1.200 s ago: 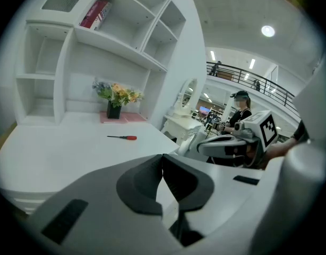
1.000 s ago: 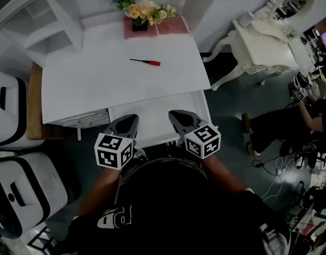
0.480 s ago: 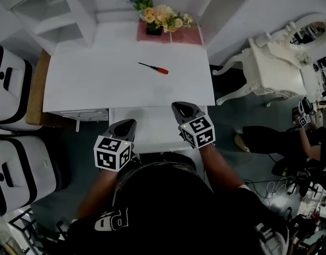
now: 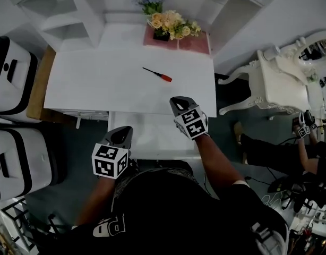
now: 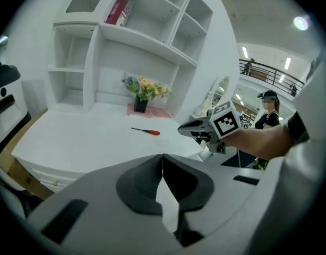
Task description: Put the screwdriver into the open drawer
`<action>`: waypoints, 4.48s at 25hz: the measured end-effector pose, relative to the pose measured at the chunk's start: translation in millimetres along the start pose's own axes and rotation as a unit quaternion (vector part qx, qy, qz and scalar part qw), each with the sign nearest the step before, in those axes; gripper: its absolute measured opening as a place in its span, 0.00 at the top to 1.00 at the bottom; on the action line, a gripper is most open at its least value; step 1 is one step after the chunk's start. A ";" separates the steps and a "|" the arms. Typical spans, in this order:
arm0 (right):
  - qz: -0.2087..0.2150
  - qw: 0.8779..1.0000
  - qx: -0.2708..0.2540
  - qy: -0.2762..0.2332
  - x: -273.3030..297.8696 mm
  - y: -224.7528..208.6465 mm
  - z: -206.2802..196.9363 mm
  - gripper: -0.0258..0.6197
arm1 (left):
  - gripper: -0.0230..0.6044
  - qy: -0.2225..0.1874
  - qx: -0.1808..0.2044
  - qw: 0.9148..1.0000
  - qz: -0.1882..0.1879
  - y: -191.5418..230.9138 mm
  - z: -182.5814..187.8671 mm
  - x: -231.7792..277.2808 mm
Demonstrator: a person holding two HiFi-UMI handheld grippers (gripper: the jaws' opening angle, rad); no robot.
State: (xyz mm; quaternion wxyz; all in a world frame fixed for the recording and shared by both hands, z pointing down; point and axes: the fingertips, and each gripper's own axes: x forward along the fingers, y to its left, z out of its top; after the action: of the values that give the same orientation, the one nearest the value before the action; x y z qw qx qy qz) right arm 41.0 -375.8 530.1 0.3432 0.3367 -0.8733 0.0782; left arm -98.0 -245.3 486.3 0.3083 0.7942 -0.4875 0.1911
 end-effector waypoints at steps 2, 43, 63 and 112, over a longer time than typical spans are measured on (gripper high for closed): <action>-0.001 1.000 -0.017 0.010 12.8 -8.0 -2.0 0.94 | 0.94 0.003 -0.006 1.000 0.009 4.0 -3.0 0.2; 0.057 0.964 -0.205 0.160 180.8 -79.2 -26.8 0.75 | 0.94 0.038 -0.101 0.989 0.101 33.9 -50.3 -11.7; 0.099 0.966 -0.089 0.222 190.6 -85.8 -42.0 0.79 | 0.94 0.034 -0.101 0.989 0.097 42.9 -52.2 -18.6; 0.056 0.992 0.052 0.099 13.1 -13.7 -59.5 0.79 | 0.94 0.009 0.022 1.000 -0.020 -0.9 -20.8 -18.2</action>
State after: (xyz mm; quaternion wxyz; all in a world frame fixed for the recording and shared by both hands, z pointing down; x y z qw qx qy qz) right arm 75.2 -371.4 582.1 0.4048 0.2957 -0.8473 0.1753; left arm -105.4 -219.0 490.4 0.2994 0.8087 -0.4641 0.2025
